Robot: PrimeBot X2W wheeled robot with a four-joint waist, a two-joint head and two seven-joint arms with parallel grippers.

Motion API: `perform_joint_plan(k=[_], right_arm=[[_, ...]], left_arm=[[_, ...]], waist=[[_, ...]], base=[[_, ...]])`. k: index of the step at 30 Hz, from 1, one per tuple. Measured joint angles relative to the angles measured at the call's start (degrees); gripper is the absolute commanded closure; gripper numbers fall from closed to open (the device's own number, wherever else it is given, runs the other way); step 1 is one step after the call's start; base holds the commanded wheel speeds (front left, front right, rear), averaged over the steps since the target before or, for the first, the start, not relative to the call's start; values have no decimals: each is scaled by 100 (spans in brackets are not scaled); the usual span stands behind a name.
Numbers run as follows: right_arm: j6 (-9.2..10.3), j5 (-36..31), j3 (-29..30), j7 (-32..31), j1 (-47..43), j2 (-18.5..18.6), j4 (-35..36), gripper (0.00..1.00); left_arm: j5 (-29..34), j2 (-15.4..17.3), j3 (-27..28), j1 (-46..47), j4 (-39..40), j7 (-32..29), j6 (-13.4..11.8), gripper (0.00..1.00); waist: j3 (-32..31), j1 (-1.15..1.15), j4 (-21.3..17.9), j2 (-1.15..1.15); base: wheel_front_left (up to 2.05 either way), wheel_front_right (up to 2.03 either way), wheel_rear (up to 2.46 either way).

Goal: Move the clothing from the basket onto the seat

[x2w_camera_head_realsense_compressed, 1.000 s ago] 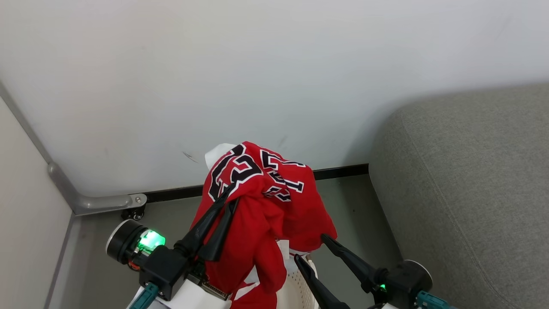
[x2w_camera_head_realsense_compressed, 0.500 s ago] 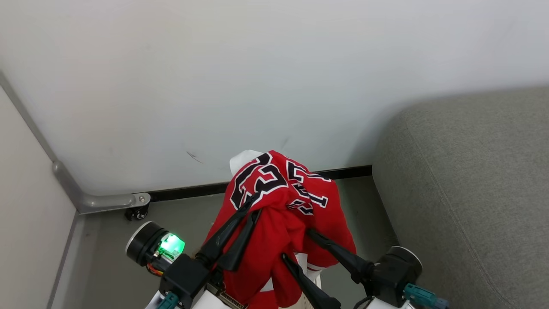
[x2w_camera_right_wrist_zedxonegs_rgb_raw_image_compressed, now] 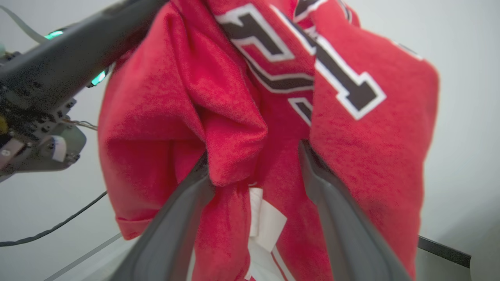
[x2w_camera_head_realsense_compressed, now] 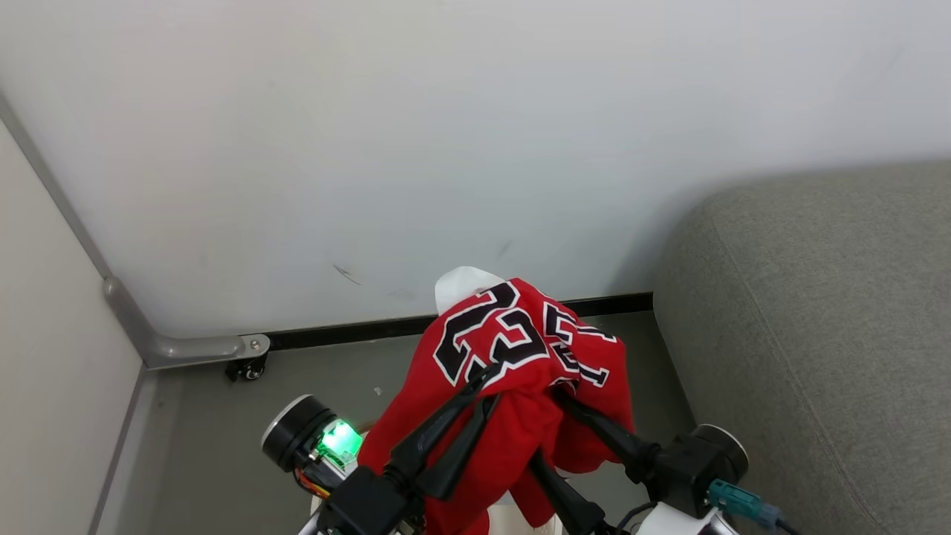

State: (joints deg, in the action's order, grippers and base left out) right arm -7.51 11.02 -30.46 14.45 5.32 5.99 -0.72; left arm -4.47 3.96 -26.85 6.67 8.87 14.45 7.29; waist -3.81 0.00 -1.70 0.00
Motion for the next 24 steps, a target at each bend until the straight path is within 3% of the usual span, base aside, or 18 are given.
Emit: perform_joint_plan(k=[11, 24], right_arm=[[0, -177, 157, 0, 30, -55, -185, 0], [0, -402, -261, 0, 348, -88, -308, 0]], left_arm=[[-92, 90, -417, -1, 2, 0, 0, 100], [-211, 157, -726, 2, -3, 0, 0, 100]], waist=[[-19, 0, 29, 0], [22, 0, 71, 0]], base=[[0, 0, 0], [0, 0, 0]])
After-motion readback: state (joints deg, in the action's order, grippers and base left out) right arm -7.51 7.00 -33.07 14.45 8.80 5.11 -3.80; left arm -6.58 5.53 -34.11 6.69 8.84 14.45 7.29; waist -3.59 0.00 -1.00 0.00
